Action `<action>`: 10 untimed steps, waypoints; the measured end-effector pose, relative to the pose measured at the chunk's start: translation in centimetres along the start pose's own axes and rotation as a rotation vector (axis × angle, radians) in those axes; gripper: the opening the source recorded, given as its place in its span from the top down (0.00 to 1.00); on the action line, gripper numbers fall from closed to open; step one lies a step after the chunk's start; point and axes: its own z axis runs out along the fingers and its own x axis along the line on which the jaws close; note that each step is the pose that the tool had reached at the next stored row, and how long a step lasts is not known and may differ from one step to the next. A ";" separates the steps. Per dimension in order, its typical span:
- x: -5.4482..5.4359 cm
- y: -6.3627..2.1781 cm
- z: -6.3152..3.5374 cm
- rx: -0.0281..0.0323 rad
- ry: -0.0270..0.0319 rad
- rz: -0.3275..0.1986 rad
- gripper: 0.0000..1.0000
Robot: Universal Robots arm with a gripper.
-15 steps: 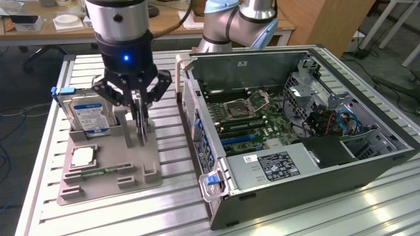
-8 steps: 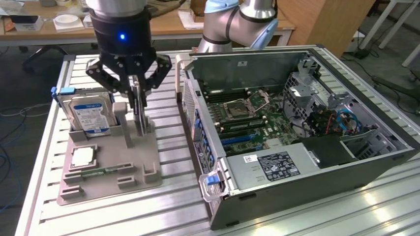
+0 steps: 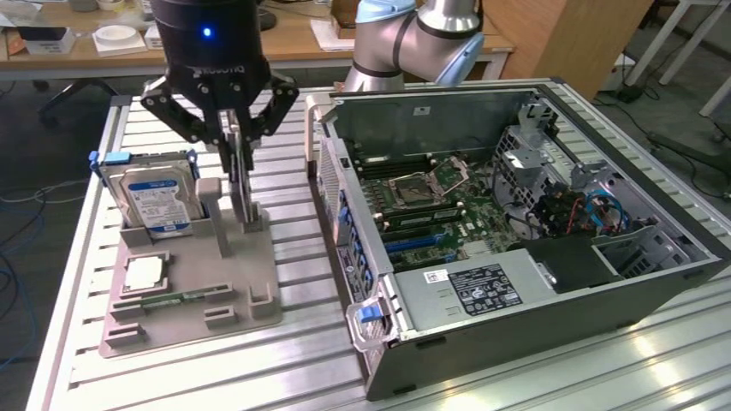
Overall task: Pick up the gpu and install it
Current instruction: 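Pick up the gpu and move the gpu toward the slot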
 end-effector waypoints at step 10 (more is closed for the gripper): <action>-0.1 0.02 -3.00 0.0001 0.0000 0.000 0.73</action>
